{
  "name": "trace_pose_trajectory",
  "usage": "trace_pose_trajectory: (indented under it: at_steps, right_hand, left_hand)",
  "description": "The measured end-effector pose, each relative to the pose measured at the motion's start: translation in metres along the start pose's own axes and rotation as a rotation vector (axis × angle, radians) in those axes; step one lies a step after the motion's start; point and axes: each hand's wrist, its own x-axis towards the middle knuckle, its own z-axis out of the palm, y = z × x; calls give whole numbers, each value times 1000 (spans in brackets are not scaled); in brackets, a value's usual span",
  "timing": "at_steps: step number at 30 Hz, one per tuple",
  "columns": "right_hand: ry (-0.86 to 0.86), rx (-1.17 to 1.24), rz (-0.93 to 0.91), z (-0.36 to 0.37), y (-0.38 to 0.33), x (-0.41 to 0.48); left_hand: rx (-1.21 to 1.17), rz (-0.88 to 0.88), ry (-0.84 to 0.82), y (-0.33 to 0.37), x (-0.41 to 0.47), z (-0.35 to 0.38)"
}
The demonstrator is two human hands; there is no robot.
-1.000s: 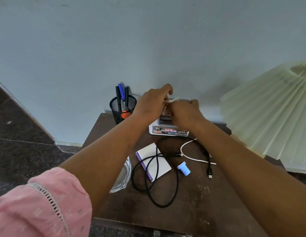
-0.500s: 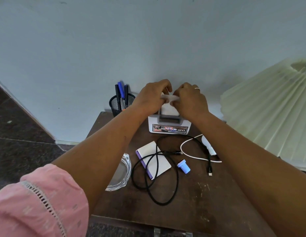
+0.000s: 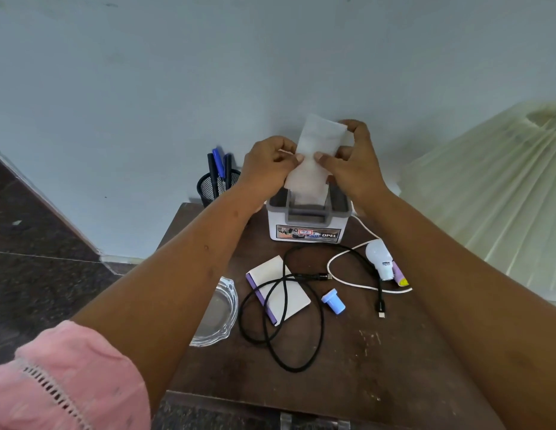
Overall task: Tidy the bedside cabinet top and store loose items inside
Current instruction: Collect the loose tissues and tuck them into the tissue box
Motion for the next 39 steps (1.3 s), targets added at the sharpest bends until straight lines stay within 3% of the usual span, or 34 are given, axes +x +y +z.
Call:
trace_pose_trajectory:
  at_steps: [5,10,12,15,19,24,29,35,39]
  right_hand:
    - [54,-209,-104,-2,5,-5]
    - [-268,-402,-6,-4,5,-5]
    - [-383,-409,49,-4,5,-5]
    - [-449,-536,24,-6,5,-3]
    - [-398,-655,-36,-6,8,0]
    - [-343,-858,-93,-6,18,3]
    - [-165,-815,-274,-5,20,-6]
    - [-119,-714,-309,-9,18,-10]
    - [-193,-933,-292,-7,24,-11]
  left_hand:
    - [-152,-208,-113,2,-9,0]
    - [-260,-300,-250,3,-15,-12]
    - [-198,-305,-312,-1,-16,-15]
    - [36,-157,-258,-5,-19,-12]
    - [180,-54,-93,-7,-15,-3]
    - [164,-69,-74,-9,-11,0]
    - [138,19,-28,-6,-11,-5]
    - [163,70,-60,4,-9,-7]
    - [275,38,-155,0,-8,-7]
